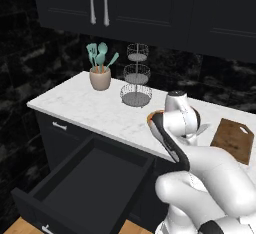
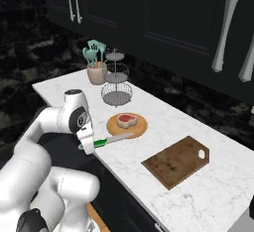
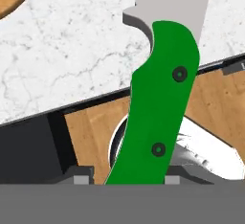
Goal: Pick up the knife from the drawer and place it on the cutting board. Then place the meat from the plate to the cutting board.
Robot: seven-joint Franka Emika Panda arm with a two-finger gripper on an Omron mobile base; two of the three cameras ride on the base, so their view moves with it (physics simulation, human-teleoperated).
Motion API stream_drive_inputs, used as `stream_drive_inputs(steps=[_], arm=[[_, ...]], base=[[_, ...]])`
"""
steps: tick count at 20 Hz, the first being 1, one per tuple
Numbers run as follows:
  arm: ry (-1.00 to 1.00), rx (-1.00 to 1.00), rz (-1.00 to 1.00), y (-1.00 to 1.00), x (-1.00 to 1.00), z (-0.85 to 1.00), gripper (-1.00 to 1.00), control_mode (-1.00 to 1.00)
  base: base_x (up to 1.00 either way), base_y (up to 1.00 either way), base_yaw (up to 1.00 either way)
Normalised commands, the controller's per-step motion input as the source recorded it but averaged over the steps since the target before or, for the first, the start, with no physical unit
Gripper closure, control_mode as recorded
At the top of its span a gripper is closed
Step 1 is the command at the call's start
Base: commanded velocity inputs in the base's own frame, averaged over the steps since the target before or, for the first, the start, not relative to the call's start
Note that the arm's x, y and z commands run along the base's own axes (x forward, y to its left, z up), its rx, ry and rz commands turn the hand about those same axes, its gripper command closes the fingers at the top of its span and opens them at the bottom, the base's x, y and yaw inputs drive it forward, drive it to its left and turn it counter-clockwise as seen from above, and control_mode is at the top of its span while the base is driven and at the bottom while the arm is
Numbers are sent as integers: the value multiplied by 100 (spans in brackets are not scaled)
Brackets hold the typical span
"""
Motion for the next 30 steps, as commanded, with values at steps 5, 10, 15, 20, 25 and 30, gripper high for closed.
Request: stream_drive_inputs(steps=[5, 10, 15, 20, 25, 30], arm=[[0, -8, -12, -100, 23, -32, 100, -100], [0, 0, -5, -100, 38, -3, 100, -100], [0, 1, -1, -100, 34, 0, 100, -100], [0, 7, 0, -100, 14, 4, 100, -100], [0, 8, 0, -84, 4, 0, 100, -100], [0, 4, 8, -32, 45, -5, 100, -100]], base=[[0, 0, 0], [0, 0, 0], [0, 0, 0], [0, 0, 0], [0, 0, 0], [0, 0, 0]])
